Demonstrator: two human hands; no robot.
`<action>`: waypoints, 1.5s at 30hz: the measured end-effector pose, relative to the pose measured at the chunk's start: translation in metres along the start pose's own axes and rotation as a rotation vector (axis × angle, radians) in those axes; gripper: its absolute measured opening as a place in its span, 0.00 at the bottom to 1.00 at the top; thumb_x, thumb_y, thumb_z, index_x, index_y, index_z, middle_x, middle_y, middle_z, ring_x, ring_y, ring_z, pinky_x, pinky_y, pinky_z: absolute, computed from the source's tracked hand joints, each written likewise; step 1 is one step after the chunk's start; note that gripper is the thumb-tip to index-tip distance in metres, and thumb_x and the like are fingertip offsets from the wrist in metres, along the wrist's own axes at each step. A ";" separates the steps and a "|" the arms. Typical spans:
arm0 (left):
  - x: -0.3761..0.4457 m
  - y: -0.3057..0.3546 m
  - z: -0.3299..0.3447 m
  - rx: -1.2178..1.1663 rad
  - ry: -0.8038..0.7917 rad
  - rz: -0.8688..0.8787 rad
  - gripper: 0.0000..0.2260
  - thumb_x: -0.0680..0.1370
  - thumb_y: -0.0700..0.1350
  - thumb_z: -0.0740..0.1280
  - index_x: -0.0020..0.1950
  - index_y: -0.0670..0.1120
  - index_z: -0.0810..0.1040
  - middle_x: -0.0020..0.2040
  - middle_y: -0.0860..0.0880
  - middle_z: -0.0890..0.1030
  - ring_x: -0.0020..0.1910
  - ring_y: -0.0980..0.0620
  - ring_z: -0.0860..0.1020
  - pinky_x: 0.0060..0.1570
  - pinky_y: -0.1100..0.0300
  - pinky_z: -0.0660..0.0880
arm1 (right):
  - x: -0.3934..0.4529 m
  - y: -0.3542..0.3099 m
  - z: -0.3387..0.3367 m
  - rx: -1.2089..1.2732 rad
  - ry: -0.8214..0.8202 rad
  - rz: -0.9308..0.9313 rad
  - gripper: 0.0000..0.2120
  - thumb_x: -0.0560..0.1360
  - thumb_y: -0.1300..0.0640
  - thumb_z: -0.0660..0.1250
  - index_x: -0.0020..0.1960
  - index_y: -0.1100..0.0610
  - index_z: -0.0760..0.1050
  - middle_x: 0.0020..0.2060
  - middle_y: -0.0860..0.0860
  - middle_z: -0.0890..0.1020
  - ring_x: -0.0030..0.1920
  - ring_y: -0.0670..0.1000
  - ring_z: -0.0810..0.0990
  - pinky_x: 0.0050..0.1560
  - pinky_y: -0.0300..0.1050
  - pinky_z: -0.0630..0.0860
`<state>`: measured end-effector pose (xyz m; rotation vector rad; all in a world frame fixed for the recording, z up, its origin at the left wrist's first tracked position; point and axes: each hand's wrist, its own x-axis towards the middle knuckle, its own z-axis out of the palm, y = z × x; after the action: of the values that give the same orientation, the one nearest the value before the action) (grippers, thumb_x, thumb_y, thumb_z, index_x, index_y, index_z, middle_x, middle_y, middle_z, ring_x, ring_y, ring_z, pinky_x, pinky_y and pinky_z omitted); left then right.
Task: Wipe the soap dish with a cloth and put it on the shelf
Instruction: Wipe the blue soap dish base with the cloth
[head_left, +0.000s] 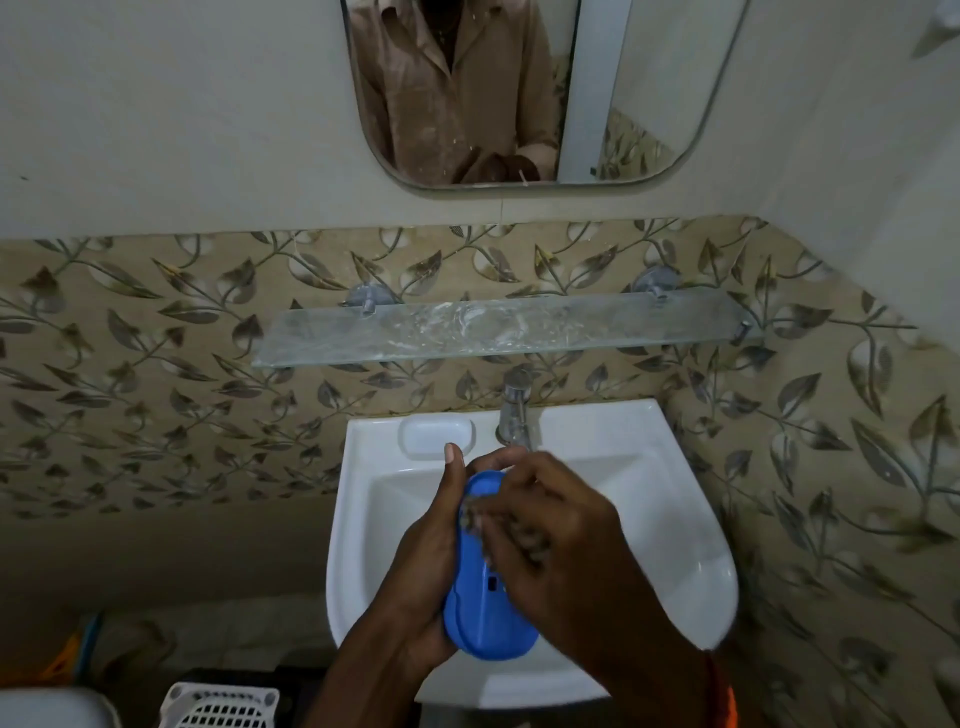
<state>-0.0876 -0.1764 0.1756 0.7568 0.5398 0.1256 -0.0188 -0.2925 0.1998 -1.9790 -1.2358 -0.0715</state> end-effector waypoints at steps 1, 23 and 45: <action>0.000 0.003 0.001 -0.009 0.029 0.015 0.29 0.78 0.67 0.56 0.66 0.48 0.81 0.61 0.37 0.84 0.62 0.36 0.81 0.57 0.45 0.80 | -0.009 -0.006 0.001 0.000 -0.057 -0.003 0.06 0.75 0.49 0.68 0.49 0.49 0.81 0.50 0.45 0.79 0.45 0.42 0.81 0.49 0.44 0.82; -0.008 0.017 0.005 0.084 0.055 0.120 0.26 0.80 0.62 0.56 0.52 0.49 0.89 0.50 0.43 0.89 0.46 0.47 0.88 0.42 0.57 0.84 | 0.016 -0.018 0.007 0.074 0.205 0.028 0.03 0.74 0.64 0.72 0.47 0.58 0.83 0.42 0.50 0.84 0.44 0.43 0.81 0.51 0.31 0.77; -0.005 0.019 -0.003 0.208 0.121 0.163 0.27 0.79 0.65 0.55 0.58 0.48 0.86 0.55 0.39 0.87 0.54 0.41 0.86 0.56 0.48 0.78 | 0.008 -0.017 0.007 0.095 0.080 -0.013 0.06 0.76 0.61 0.69 0.51 0.57 0.83 0.49 0.50 0.79 0.45 0.42 0.80 0.50 0.32 0.78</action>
<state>-0.0915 -0.1620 0.1888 1.0006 0.6120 0.2706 -0.0304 -0.2786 0.2089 -1.8687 -1.1796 -0.0953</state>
